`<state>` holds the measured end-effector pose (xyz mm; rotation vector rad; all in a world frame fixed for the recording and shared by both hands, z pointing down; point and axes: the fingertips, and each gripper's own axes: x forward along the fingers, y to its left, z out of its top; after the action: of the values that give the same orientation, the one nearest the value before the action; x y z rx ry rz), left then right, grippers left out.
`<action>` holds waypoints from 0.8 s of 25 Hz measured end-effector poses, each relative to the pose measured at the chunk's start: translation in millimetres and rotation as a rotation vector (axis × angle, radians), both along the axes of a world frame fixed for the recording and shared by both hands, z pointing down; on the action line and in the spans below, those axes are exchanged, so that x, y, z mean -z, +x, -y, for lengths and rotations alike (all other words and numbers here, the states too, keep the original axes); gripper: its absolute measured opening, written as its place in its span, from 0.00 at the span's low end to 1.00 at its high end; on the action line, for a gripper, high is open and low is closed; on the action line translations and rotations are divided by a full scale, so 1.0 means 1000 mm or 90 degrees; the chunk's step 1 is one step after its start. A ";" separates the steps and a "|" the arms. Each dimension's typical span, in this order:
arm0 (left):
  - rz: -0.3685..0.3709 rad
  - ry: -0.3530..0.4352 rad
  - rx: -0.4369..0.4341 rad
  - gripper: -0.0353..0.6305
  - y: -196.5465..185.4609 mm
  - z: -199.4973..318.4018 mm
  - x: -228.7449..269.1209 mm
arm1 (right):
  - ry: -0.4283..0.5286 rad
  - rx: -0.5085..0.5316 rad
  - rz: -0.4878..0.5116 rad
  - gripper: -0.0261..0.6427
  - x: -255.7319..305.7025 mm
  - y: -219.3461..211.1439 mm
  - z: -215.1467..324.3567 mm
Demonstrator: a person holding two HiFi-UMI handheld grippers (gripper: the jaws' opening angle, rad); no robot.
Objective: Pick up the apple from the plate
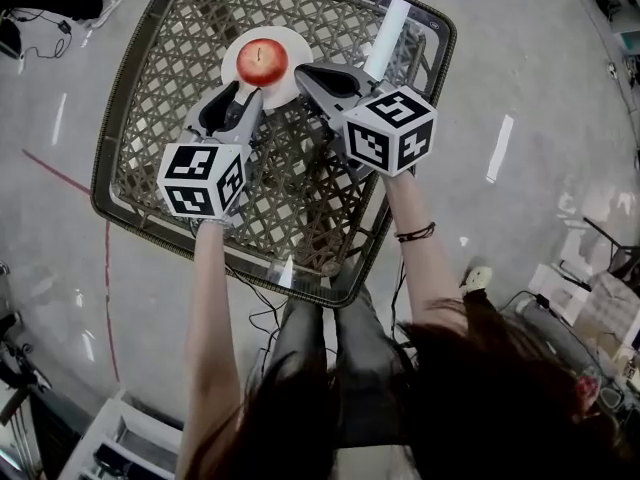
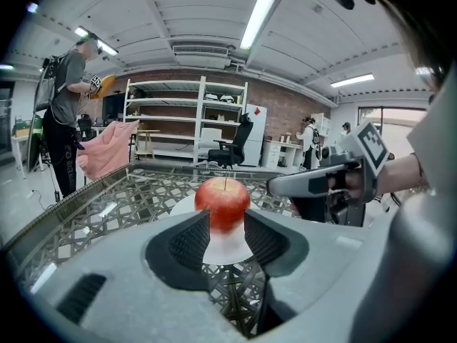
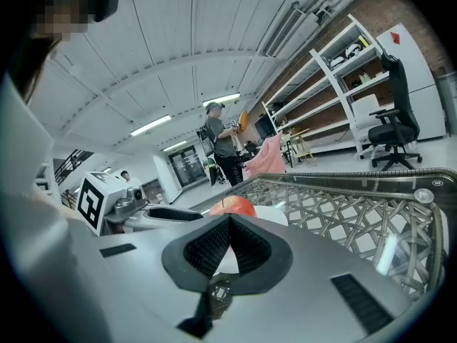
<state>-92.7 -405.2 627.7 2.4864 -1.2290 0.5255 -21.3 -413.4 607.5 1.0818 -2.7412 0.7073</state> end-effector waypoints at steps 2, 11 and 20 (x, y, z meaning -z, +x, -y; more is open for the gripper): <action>0.001 0.000 -0.002 0.28 0.000 0.000 -0.002 | -0.002 -0.002 -0.001 0.05 -0.002 0.001 -0.001; 0.003 0.022 -0.019 0.42 0.002 0.006 -0.002 | -0.007 -0.009 0.003 0.05 -0.006 0.002 -0.001; 0.014 0.055 -0.041 0.59 0.007 0.017 -0.001 | -0.012 -0.015 0.003 0.05 -0.011 0.006 0.000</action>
<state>-85.5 -422.6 629.1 2.6061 -1.2074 0.5274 -15.1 -413.5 618.8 1.1112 -2.7242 0.7380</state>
